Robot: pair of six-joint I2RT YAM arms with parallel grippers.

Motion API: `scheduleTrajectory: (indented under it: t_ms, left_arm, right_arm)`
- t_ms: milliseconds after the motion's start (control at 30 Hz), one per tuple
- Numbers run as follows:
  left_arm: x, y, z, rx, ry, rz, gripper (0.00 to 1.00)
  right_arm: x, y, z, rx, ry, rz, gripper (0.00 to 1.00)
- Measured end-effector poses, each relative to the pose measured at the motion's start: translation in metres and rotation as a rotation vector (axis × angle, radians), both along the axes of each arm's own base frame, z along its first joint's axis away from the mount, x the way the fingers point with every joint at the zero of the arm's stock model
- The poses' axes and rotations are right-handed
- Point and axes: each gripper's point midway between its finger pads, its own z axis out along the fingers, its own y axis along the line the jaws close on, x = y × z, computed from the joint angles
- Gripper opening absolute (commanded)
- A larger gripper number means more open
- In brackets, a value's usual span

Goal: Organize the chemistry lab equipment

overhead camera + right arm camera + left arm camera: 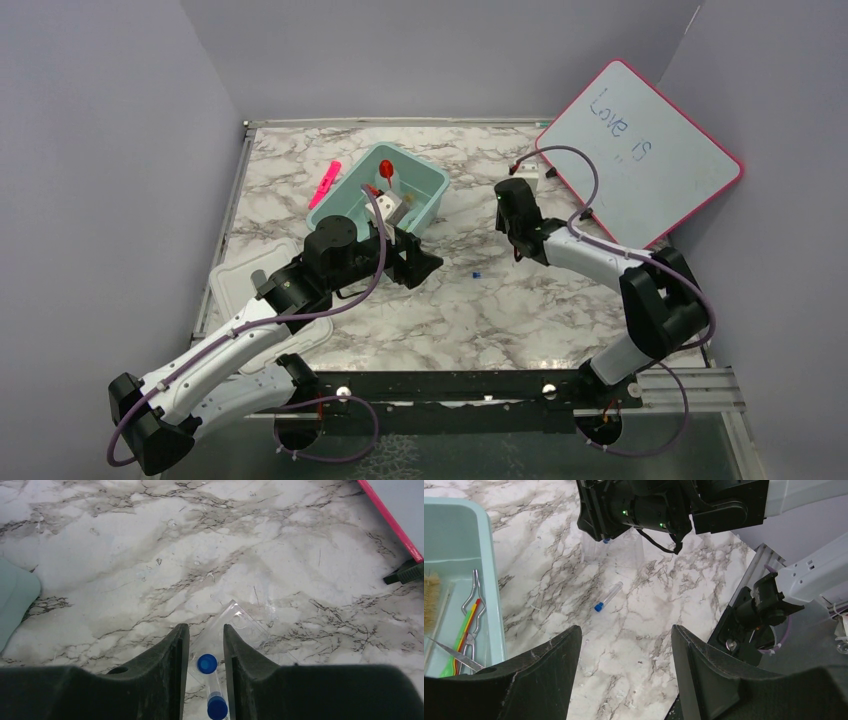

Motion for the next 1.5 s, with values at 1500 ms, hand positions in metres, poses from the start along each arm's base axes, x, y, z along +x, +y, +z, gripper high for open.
scheduleTrajectory:
  t_ms: [1500]
  left_arm:
    - [0.0,0.0,-0.003,0.007,0.006,0.0,0.69]
  right_arm:
    - [-0.026,0.01,0.026,0.083,0.076,0.103,0.3]
